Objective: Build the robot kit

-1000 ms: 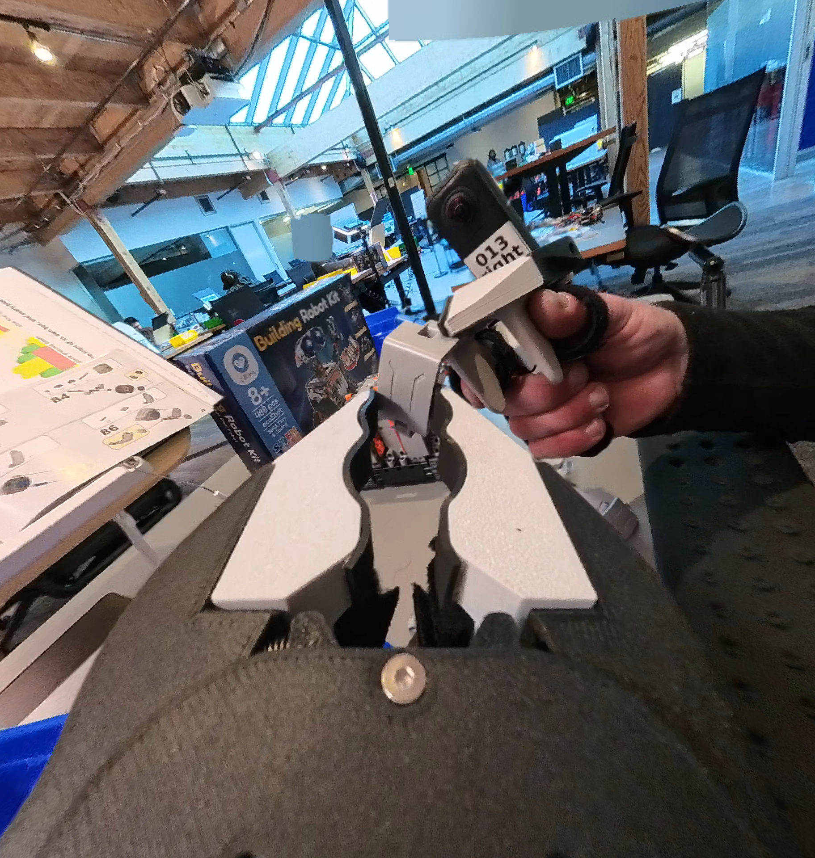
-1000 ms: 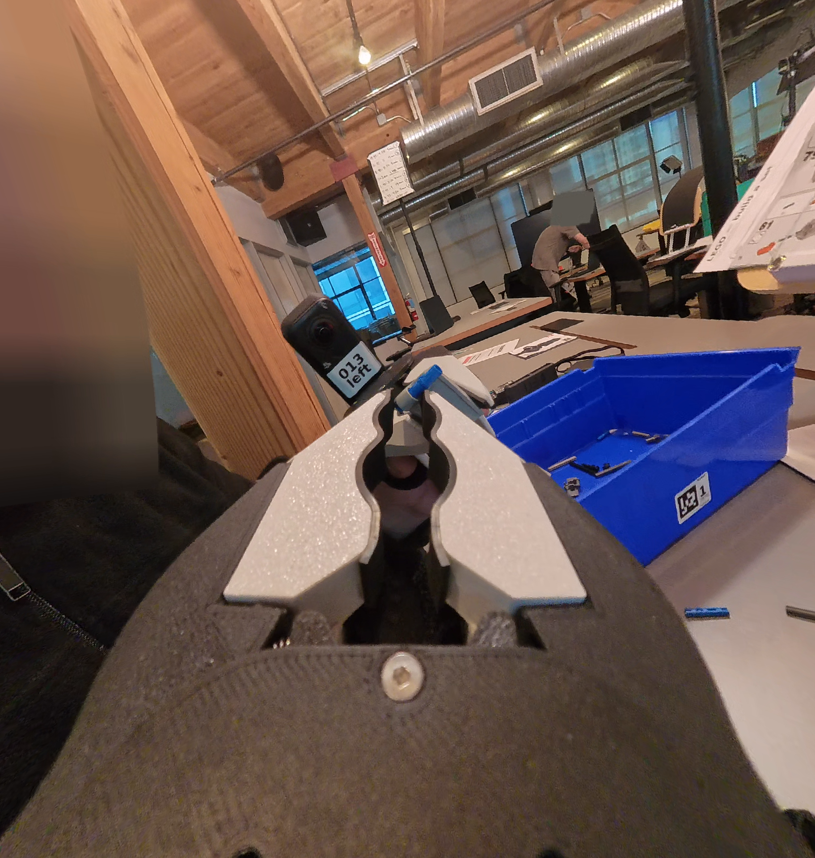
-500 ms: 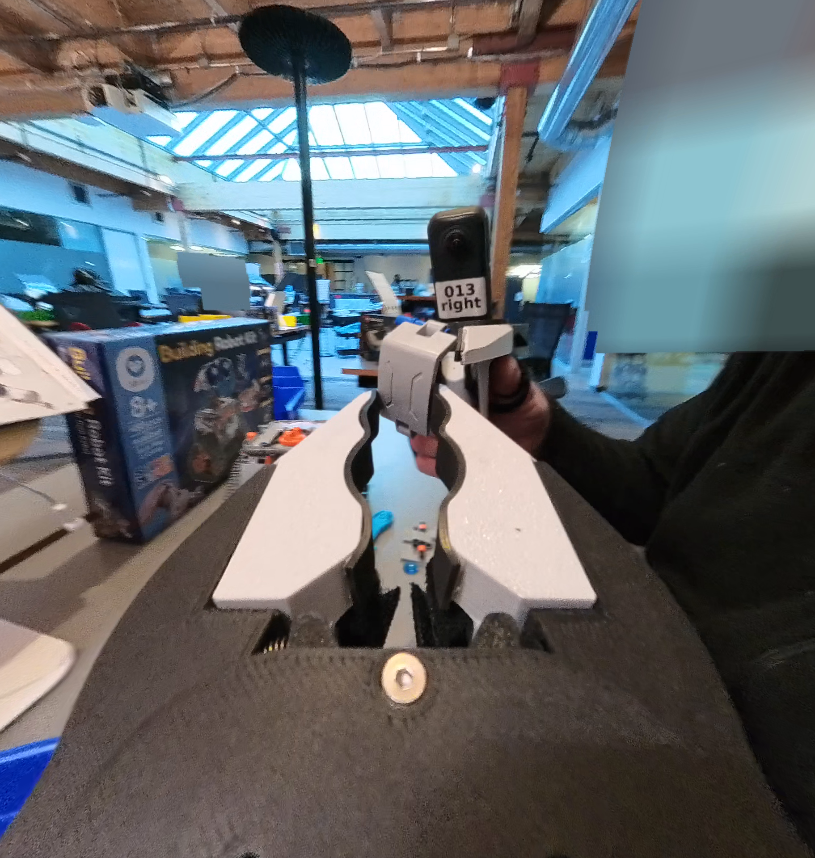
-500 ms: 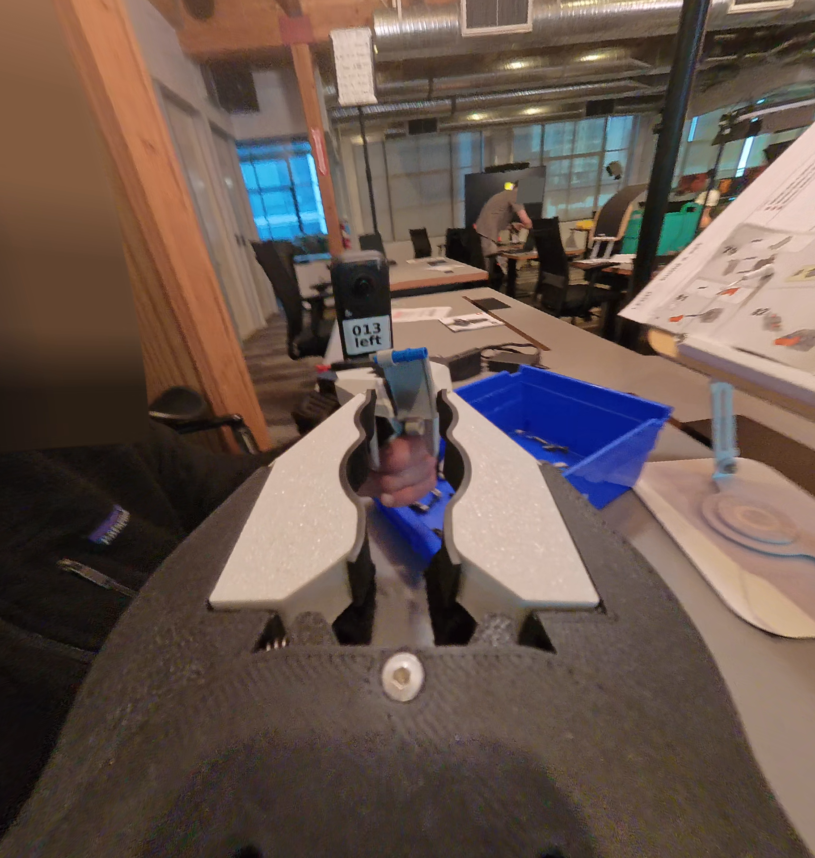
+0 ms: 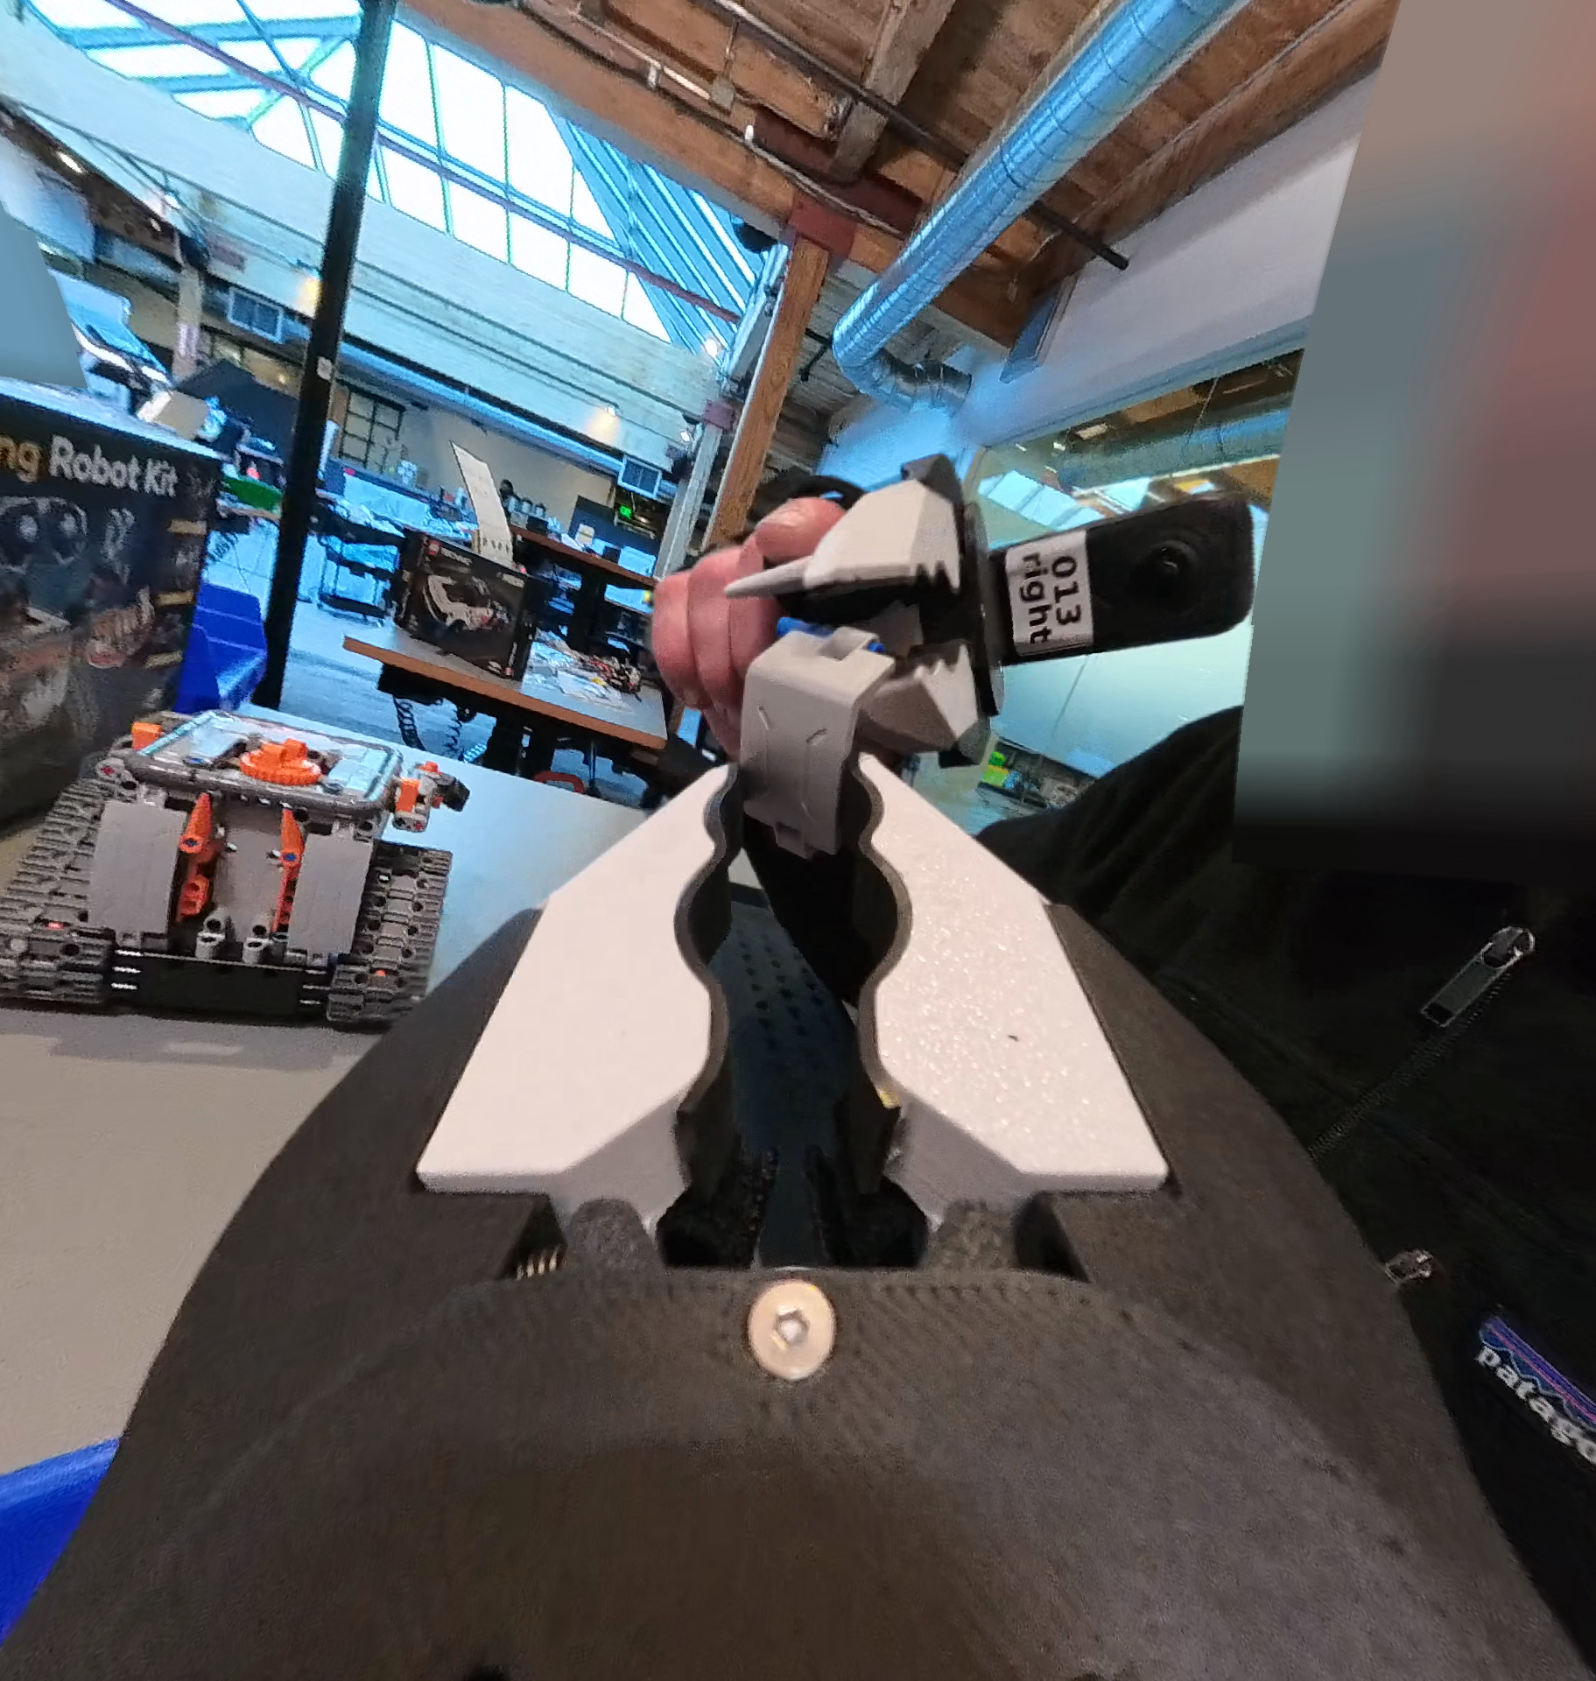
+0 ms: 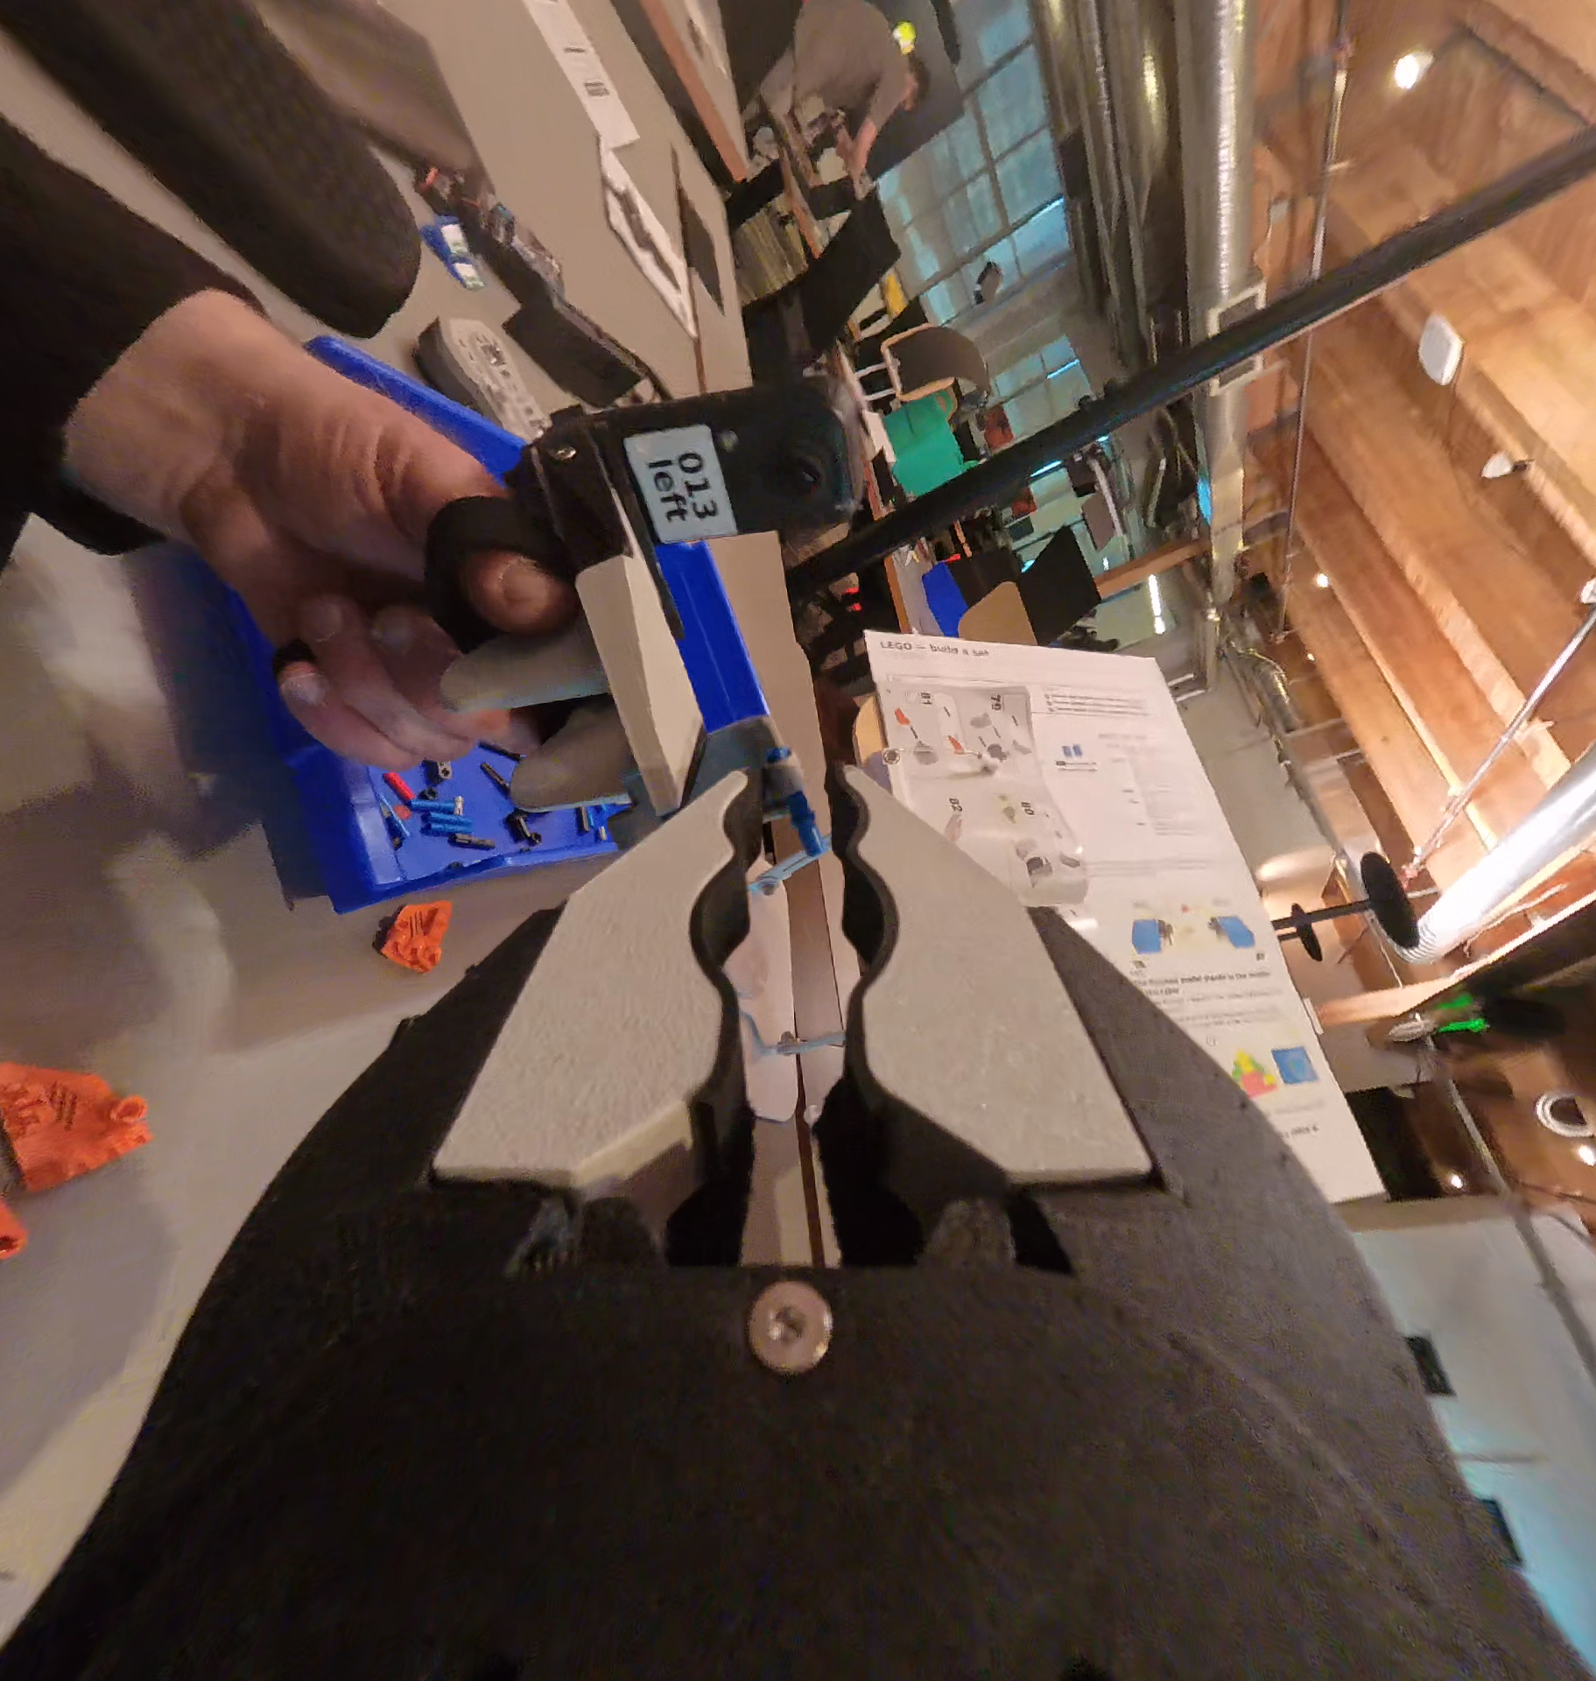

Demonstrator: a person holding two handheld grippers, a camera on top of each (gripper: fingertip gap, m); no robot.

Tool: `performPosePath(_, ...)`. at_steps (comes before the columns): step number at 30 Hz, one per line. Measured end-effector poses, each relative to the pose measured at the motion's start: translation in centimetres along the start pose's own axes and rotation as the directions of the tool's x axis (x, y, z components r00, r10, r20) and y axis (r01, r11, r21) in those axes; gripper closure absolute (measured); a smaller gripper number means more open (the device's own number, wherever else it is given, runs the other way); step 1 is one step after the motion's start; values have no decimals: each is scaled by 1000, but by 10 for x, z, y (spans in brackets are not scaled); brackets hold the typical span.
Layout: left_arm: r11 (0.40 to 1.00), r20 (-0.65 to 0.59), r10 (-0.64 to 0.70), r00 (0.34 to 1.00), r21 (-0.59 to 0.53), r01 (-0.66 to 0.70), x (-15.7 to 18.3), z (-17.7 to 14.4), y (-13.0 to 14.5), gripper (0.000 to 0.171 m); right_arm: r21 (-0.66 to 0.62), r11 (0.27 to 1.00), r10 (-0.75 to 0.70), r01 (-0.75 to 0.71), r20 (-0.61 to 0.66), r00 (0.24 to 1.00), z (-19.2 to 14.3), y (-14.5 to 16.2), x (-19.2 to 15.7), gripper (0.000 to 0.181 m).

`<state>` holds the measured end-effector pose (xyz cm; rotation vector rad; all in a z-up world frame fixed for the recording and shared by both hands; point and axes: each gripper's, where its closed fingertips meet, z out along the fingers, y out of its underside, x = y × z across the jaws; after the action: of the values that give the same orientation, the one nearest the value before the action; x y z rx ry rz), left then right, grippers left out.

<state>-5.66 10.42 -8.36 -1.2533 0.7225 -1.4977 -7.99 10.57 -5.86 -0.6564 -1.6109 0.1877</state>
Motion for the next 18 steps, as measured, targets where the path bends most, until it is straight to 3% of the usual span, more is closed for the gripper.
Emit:
performPosePath(9,999,70,23,997,25,-24,-9,-4,-6,150,-74,997,26,-25,11,1000,4,15,3,177)
performPosePath(13,991,185,128,974,24,-135,-16,-13,-13,143,-122,992,47,-45,13,999,3,24,8,177)
performPosePath(18,966,247,260,933,-66,-252,-16,-9,-9,151,-151,984,-78,89,78,994,9,20,-8,177)
